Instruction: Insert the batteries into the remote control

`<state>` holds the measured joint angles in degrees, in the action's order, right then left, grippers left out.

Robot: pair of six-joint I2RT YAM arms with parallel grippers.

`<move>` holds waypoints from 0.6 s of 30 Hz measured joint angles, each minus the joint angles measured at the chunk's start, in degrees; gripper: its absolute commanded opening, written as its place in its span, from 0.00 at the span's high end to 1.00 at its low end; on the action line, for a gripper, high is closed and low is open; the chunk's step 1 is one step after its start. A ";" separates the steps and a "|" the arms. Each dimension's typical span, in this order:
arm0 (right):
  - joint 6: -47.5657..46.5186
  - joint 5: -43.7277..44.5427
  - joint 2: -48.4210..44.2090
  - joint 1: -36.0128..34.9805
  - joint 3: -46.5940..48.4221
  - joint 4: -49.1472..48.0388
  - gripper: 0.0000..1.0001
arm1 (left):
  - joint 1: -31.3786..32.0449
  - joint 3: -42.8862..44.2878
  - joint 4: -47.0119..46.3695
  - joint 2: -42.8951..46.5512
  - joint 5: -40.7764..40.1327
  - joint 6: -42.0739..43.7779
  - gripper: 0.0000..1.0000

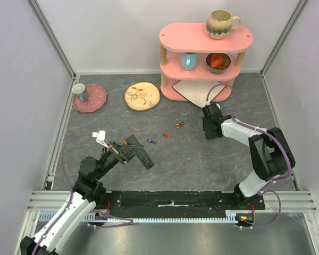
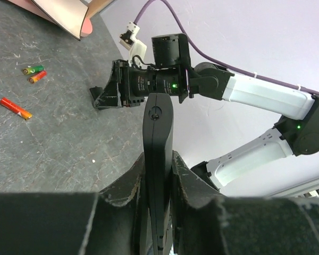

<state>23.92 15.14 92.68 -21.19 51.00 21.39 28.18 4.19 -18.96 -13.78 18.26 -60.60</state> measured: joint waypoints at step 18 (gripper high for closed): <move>0.11 -2.45 1.05 0.72 1.53 -0.59 0.12 | -0.20 1.68 -0.04 -7.50 4.85 -0.04 0.98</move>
<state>24.03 12.69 93.73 -20.47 52.53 20.80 27.99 5.87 -19.00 -21.28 23.11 -60.64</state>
